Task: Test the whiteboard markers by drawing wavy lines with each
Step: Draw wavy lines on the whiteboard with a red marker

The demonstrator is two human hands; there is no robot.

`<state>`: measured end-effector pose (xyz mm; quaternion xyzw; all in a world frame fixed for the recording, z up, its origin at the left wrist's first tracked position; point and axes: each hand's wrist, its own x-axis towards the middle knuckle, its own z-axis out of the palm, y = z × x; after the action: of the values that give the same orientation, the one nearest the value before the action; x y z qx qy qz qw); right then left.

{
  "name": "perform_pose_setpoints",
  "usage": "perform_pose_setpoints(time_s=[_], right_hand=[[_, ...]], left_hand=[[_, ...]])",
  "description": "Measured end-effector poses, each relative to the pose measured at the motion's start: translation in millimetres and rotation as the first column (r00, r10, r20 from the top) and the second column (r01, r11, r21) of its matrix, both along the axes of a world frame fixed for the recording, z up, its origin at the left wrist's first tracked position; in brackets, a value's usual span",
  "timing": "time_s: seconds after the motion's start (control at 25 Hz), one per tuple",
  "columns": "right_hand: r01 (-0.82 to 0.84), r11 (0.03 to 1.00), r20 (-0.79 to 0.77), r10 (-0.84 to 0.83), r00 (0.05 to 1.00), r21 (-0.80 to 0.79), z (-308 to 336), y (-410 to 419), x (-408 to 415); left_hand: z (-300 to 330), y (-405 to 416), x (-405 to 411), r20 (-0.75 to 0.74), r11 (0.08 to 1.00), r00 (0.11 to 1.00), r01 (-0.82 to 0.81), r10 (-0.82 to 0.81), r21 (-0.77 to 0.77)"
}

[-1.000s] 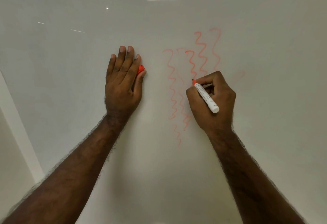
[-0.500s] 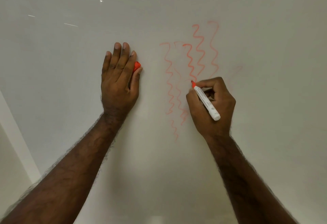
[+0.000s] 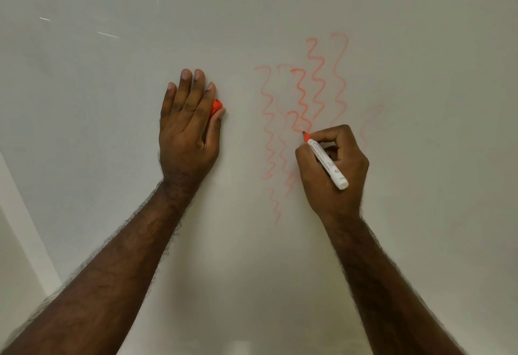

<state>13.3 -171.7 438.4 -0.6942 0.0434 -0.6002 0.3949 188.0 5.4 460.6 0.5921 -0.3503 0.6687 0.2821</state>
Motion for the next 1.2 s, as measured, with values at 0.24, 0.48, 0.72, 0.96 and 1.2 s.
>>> perform_pose_setpoints(time_s=[0.24, 0.48, 0.72, 0.96, 1.2], right_hand=[[0.06, 0.997, -0.019, -0.059, 0.998, 0.045, -32, 2, -3], [0.065, 0.994, -0.041, -0.062, 0.997, 0.085, -61, 1, -6], [0.086, 0.993, 0.048, -0.09, 0.995, 0.079, -44, -6, -9], [0.095, 0.995, 0.011, -0.096, 0.995, 0.035, -42, -13, -11], [0.088, 0.994, -0.075, -0.083, 0.994, 0.063, -64, -19, -20]], left_hand=[[-7, -1, -2, -0.015, 1.0, 1.0, 0.004, -0.004, -0.013], [-19, -1, -3, -0.026, 1.0, 1.0, 0.004, -0.005, -0.018], [-26, -2, -4, -0.03, 1.0, 1.0, 0.001, -0.002, -0.029], [-30, -2, -4, -0.035, 0.999, 0.999, 0.0, -0.002, -0.032], [-35, -3, -5, -0.041, 0.999, 0.999, 0.001, -0.002, -0.032]])
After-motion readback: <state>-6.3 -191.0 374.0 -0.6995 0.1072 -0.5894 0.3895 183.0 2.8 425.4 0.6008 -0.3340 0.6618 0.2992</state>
